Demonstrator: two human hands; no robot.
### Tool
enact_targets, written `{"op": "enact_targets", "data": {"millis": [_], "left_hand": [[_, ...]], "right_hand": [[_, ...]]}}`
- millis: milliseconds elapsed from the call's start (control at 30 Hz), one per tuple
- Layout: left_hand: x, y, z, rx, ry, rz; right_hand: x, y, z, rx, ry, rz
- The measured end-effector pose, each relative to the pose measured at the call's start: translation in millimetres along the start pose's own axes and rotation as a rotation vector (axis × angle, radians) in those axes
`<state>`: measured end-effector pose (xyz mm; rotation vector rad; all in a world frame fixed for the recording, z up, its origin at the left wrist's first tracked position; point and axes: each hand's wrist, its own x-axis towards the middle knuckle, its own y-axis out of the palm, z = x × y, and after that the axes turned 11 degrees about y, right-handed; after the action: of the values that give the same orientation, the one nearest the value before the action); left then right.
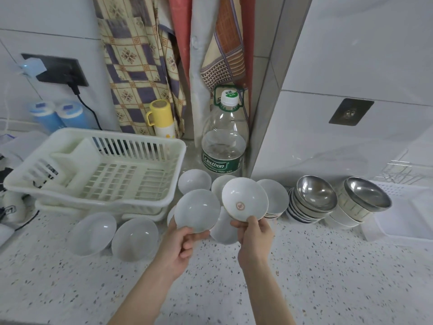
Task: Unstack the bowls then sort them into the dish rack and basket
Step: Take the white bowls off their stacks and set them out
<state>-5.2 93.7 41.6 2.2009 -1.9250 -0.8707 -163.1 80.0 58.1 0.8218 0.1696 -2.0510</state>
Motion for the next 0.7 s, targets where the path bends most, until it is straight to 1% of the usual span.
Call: {"op": "enact_targets", "data": {"millis": [167, 333, 433, 700], "left_hand": [[-30.2, -30.9, -1.4, 0.086, 0.014, -0.003], [-62.2, -67.7, 10.7, 0.149, -0.037, -0.012], [-75.8, -80.6, 22.2, 0.193, -0.069, -0.013], [-75.9, -95.1, 48.4, 0.296, -0.136, -0.036]], "right_hand": [[-22.7, -3.1, -15.6, 0.034, 0.048, 0.009], [-40.8, -22.8, -40.8, 0.015, 0.050, 0.038], [-48.5, -41.7, -60.0, -0.023, 0.057, 0.044], [-49.6, -81.8, -96.0, -0.190, 0.156, -0.036]]}}
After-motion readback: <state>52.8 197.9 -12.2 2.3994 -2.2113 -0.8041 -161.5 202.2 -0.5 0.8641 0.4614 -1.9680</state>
